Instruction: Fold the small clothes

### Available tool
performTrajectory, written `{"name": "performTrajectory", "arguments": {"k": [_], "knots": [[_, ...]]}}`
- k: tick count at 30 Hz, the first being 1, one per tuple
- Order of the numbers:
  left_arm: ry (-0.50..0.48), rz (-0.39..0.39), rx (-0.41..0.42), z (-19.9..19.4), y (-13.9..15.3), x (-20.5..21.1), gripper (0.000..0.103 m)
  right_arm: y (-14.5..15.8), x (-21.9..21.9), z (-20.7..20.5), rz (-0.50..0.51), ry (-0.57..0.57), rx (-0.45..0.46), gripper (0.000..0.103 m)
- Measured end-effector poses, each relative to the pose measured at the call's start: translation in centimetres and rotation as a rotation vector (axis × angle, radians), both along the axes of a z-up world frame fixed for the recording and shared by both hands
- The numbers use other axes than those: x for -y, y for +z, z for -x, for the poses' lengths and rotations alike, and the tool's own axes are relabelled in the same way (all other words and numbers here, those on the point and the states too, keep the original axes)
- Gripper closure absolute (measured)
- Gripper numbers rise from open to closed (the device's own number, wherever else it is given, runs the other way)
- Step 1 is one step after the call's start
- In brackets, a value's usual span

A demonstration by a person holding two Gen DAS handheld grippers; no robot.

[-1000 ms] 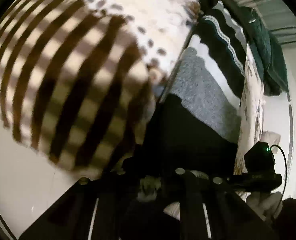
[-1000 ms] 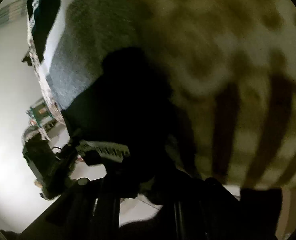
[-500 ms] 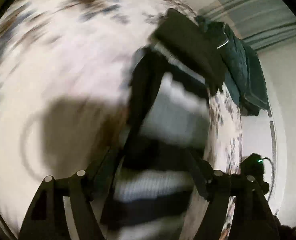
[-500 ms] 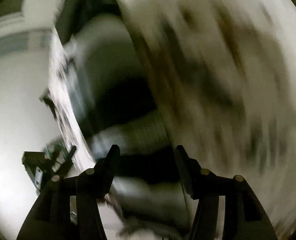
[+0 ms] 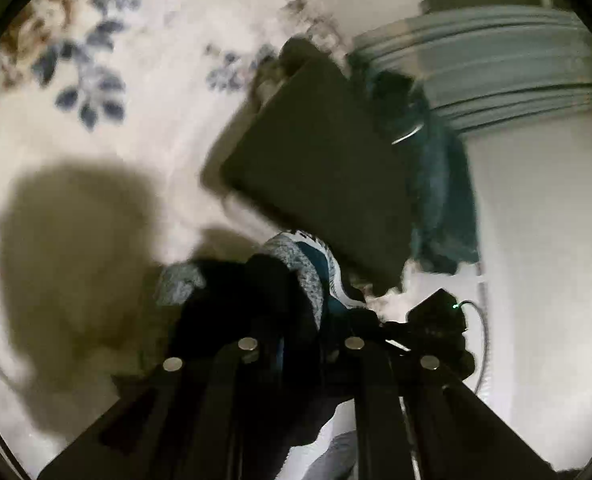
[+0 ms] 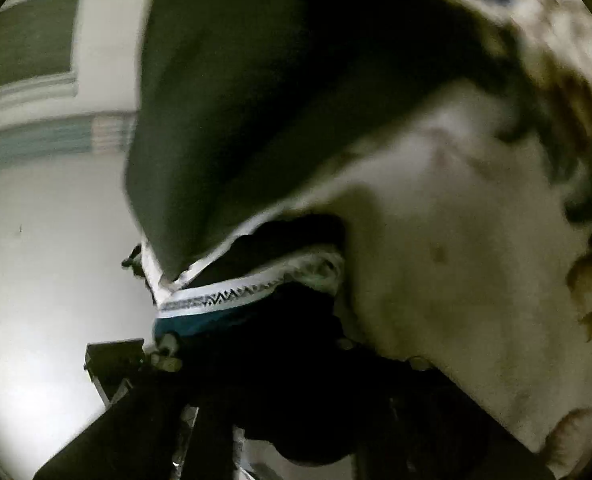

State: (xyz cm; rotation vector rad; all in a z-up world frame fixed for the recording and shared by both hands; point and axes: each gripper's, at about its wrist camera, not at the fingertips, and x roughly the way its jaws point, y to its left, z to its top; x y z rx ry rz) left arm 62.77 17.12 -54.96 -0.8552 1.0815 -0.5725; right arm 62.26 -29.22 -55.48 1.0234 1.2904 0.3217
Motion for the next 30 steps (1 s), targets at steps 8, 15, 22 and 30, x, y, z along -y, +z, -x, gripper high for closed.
{"name": "performTrajectory", "arguments": {"k": [8, 15, 22, 30], "knots": [[-0.060, -0.127, -0.155, -1.7, -4.7, 0.2, 0.083, -0.8, -4.1, -2.4, 0.184, 0.009, -0.116, 0.071], [-0.003, -0.182, -0.033, 3.3, 1.7, -1.9, 0.035, 5.2, -3.4, 2.7, 0.191, 0.044, -0.068, 0.047], [0.002, -0.243, -0.097, 17.6, 3.8, -4.6, 0.035, 6.7, -2.7, 18.2, 0.149, 0.162, -0.205, 0.037], [0.001, -0.323, -0.386, 38.2, -0.2, -4.8, 0.035, 0.7, -5.3, 37.5, 0.086, 0.215, -0.420, 0.037]]}}
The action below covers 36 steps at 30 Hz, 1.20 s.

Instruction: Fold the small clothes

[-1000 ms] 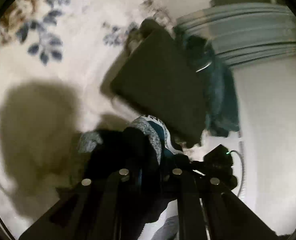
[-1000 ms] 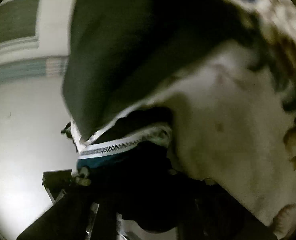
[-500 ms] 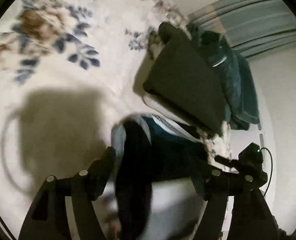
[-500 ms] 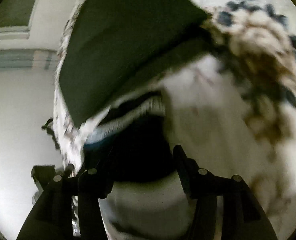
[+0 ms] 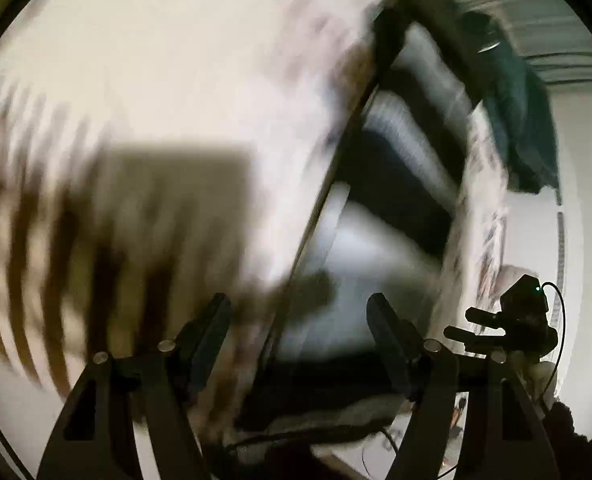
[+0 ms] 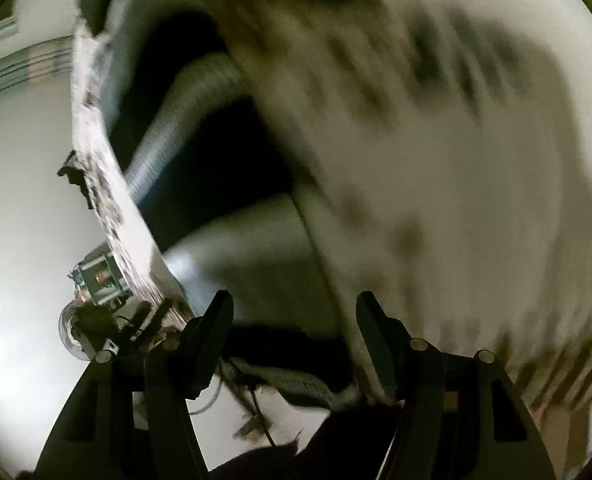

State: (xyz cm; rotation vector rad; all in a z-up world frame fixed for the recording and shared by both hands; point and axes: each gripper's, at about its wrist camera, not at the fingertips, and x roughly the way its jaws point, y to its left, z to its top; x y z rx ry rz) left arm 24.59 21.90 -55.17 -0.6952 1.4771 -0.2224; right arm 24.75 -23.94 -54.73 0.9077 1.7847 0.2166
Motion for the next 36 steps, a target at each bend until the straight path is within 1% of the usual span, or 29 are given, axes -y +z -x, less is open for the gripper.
{"name": "performTrajectory", "arguments": {"k": [1, 2, 3, 5, 7, 9, 12, 14, 16, 18, 20, 21, 25, 28, 29, 31, 33, 34, 35, 36], "knots": [[-0.006, -0.010, -0.014, 1.4, -0.5, 0.5, 0.035, -0.8, -0.2, 1.9, 0.002, 0.007, -0.017, 0.037], [-0.021, -0.038, -0.021, 2.8, -1.0, 1.3, 0.035, -1.8, -0.5, 4.2, -0.004, 0.015, -0.037, 0.037], [-0.034, -0.076, -0.031, 3.7, -1.3, 1.8, 0.035, -2.6, -0.8, 4.9, -0.010, 0.018, -0.046, 0.037], [-0.056, -0.126, -0.038, 5.3, -2.0, 3.2, 0.035, -4.2, -3.1, 7.6, -0.023, 0.029, -0.065, 0.037], [-0.076, -0.186, -0.041, 6.1, -2.5, 4.5, 0.035, -5.4, -4.2, 9.8, -0.032, 0.045, -0.083, 0.037], [-0.096, -0.233, -0.025, 6.7, -2.6, 5.7, 0.035, -6.5, -6.1, 11.5, -0.043, 0.057, -0.086, 0.037], [-0.103, -0.277, 0.000, 7.0, -2.8, 6.8, 0.033, -6.8, -7.6, 12.1, -0.045, 0.059, -0.074, 0.037], [-0.095, -0.284, 0.008, 7.0, -3.0, 7.2, 0.030, -7.2, -8.4, 12.3, -0.035, 0.073, -0.063, 0.037], [-0.090, -0.289, 0.014, 6.9, -3.1, 7.7, 0.027, -6.9, -8.6, 10.7, -0.034, 0.070, -0.061, 0.037], [-0.093, -0.294, 0.023, 7.4, -3.5, 7.9, 0.024, -7.3, -9.3, 10.5, -0.034, 0.066, -0.064, 0.037], [-0.095, -0.299, 0.032, 7.5, -3.9, 8.0, 0.022, -7.0, -8.3, 10.4, -0.034, 0.067, -0.066, 0.037], [-0.094, -0.302, 0.034, 7.0, -4.1, 8.9, 0.022, -6.8, -8.2, 10.4, -0.031, 0.073, -0.064, 0.037], [-0.090, -0.301, 0.036, 6.8, -4.4, 9.6, 0.021, -6.9, -7.7, 10.6, -0.034, 0.079, -0.060, 0.037], [-0.089, -0.302, 0.036, 6.9, -4.5, 9.6, 0.021, -7.0, -7.7, 10.6, -0.041, 0.069, -0.067, 0.037], [-0.087, -0.301, 0.036, 6.9, -4.6, 9.7, 0.021, -7.2, -6.0, 10.6, -0.042, 0.071, -0.067, 0.037], [-0.086, -0.285, 0.040, 7.6, -4.5, 8.5, 0.020, -7.1, -5.7, 10.5, -0.042, 0.065, -0.053, 0.039], [-0.083, -0.252, 0.043, 7.8, -4.3, 7.8, 0.021, -6.6, -6.0, 10.5, -0.040, 0.062, -0.015, 0.064], [-0.076, -0.219, 0.052, 7.9, -4.2, 7.5, 0.021, -6.4, -6.2, 10.4, -0.054, 0.062, 0.002, 0.085], [-0.063, -0.199, 0.062, 8.1, -4.1, 7.1, 0.033, -6.0, -6.4, 10.5, -0.083, 0.046, 0.023, 0.089], [-0.059, -0.197, 0.062, 8.2, -4.0, 6.9, 0.056, -5.6, -6.4, 10.5, -0.087, 0.037, 0.033, 0.090]]}}
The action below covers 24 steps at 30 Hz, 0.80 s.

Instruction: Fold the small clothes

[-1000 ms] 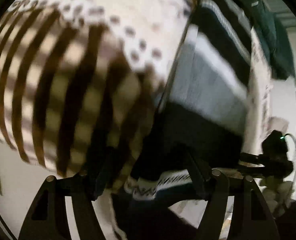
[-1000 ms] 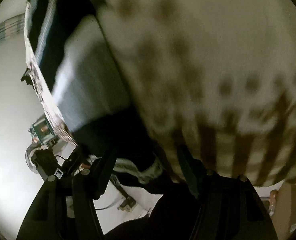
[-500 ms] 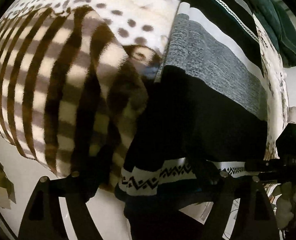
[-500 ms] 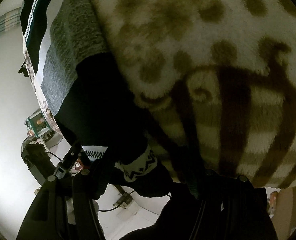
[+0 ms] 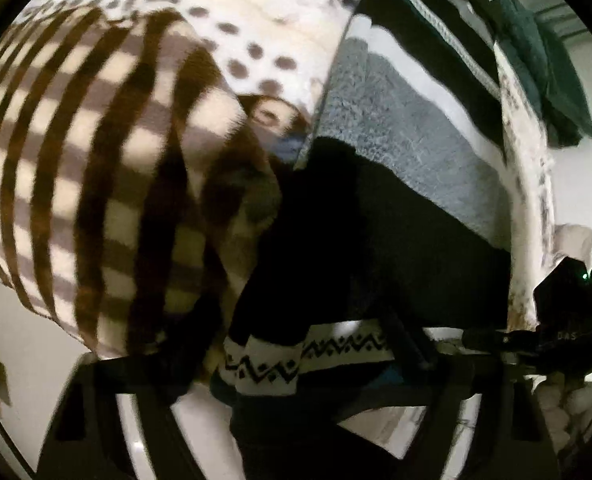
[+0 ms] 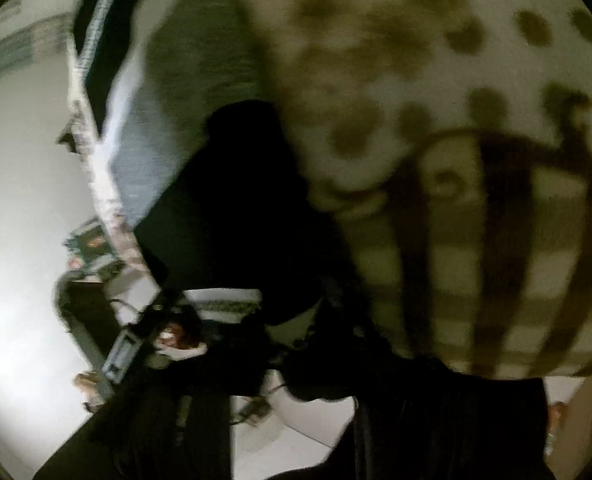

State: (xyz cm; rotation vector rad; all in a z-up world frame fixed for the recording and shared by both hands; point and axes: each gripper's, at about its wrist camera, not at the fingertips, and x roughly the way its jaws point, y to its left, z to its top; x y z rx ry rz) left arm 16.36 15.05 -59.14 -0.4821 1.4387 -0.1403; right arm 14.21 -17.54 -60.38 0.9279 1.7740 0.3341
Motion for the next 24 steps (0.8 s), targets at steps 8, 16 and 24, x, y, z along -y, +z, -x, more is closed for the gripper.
{"name": "performTrajectory", "arguments": {"k": [8, 16, 24], "knots": [[0.116, 0.218, 0.038, 2.5, 1.3, -3.9, 0.091, 2.0, 0.1, 1.0, -0.009, -0.010, 0.044, 0.092], [0.187, 0.364, -0.057, 1.8, -3.2, -4.6, 0.051, -2.1, -0.2, -0.5, -0.084, -0.011, -0.069, 0.060], [0.159, 0.235, -0.017, 2.6, 0.7, -3.2, 0.091, -0.6, -1.1, -0.2, -0.117, 0.013, -0.037, 0.089]]}}
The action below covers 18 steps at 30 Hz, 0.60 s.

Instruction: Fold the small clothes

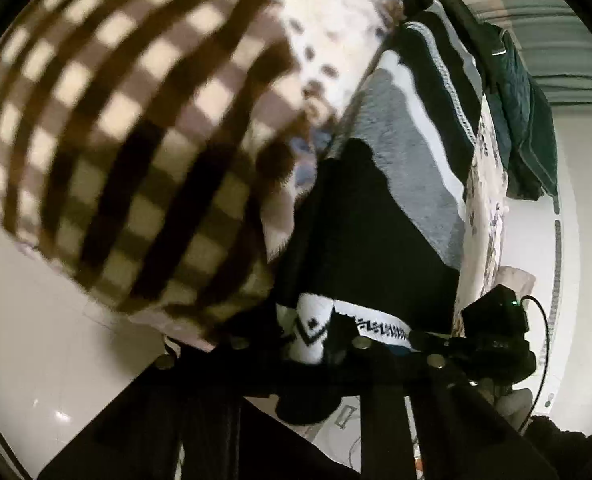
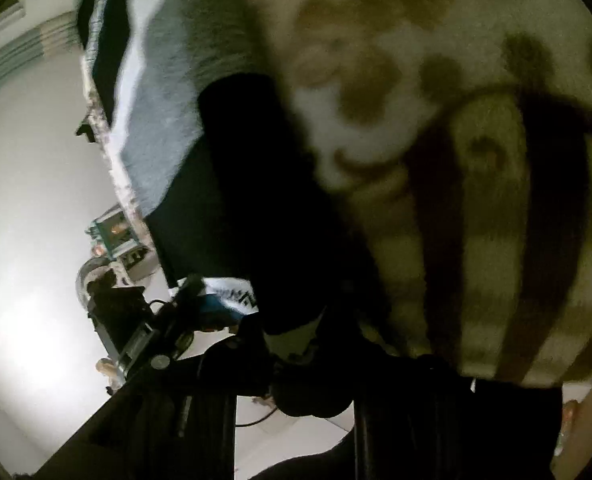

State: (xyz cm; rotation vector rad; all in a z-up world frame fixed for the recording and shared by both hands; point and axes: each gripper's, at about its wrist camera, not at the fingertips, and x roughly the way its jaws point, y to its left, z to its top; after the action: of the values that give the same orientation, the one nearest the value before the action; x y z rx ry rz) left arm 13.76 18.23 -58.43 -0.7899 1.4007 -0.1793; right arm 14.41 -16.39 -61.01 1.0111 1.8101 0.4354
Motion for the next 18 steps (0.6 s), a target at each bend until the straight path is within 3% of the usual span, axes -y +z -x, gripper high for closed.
{"name": "performTrajectory", "arguments": {"k": [6, 11, 18], "knots": [[-0.002, -0.026, 0.043, 0.1, 5.5, 1.0, 0.093, 5.1, 0.4, -0.3, -0.028, -0.021, 0.081, 0.090], [0.035, 0.043, 0.113, -1.3, 10.1, 0.8, 0.093, 9.7, 1.4, -1.5, -0.088, -0.062, 0.138, 0.090], [0.031, 0.113, 0.323, -11.2, 16.9, -0.3, 0.093, 16.0, 2.9, -8.5, -0.139, -0.177, 0.245, 0.091]]}}
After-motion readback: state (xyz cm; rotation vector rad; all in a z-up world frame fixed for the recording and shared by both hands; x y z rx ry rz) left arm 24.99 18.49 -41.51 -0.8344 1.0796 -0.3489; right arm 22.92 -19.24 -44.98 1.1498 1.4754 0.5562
